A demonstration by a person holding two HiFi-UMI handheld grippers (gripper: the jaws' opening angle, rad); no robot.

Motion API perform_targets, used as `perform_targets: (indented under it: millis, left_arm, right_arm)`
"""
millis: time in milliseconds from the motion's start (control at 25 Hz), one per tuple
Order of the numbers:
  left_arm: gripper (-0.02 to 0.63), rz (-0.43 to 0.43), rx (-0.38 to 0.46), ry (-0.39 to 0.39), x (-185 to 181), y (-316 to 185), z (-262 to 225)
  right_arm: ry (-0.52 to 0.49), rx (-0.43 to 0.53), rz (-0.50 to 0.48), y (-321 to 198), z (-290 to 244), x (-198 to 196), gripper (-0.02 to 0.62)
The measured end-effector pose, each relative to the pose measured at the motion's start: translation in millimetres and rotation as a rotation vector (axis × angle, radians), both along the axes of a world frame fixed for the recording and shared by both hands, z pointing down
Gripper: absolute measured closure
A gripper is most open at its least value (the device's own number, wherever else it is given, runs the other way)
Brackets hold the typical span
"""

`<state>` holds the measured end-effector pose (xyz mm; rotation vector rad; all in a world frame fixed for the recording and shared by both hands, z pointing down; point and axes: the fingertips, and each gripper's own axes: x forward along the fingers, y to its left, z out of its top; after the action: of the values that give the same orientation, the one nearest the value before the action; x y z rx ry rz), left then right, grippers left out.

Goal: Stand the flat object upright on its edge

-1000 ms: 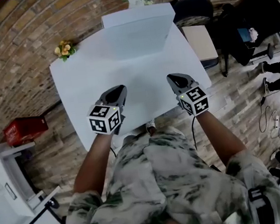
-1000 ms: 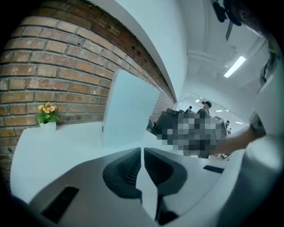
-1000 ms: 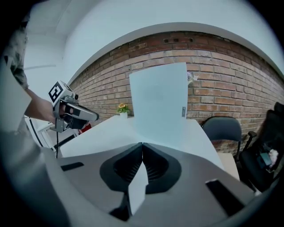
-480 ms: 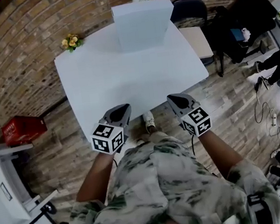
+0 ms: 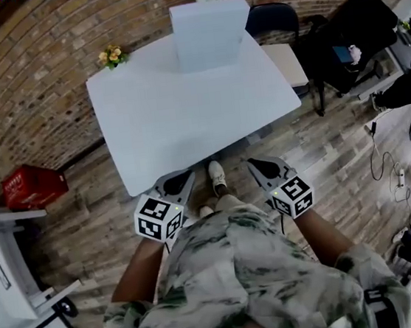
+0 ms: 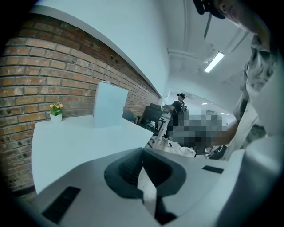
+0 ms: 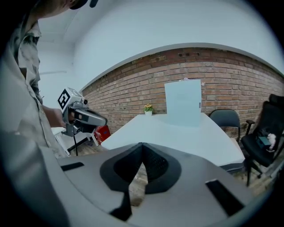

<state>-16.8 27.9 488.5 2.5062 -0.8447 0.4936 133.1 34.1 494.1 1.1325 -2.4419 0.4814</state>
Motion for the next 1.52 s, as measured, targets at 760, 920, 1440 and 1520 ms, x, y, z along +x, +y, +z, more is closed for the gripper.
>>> perform_targets:
  millis: [760,920,1440,1520]
  left_arm:
    - [0.581,-0.031,-0.017,0.026,-14.6,75.4,-4.3]
    - [0.581,-0.039,-0.024,0.025,-22.0,83.9,-4.0]
    - [0.581,-0.043,-0.023,0.035,-24.5,84.8,-4.5]
    - [0.581,-0.051,-0.024,0.038,-27.4,82.3,-4.3]
  right_arm:
    - [0.001,0.036,-0.035,65.5,-15.8,-12.0,0.575]
    - [-0.013,0.045,-0.048,68.6,-19.5,-21.4,0.575]
    - [-0.013,0.044,-0.069,74.1,-20.6,-30.2,0.575]
    - [-0.013,0.046,-0.072,72.7,-21.1,-31.3,0.575]
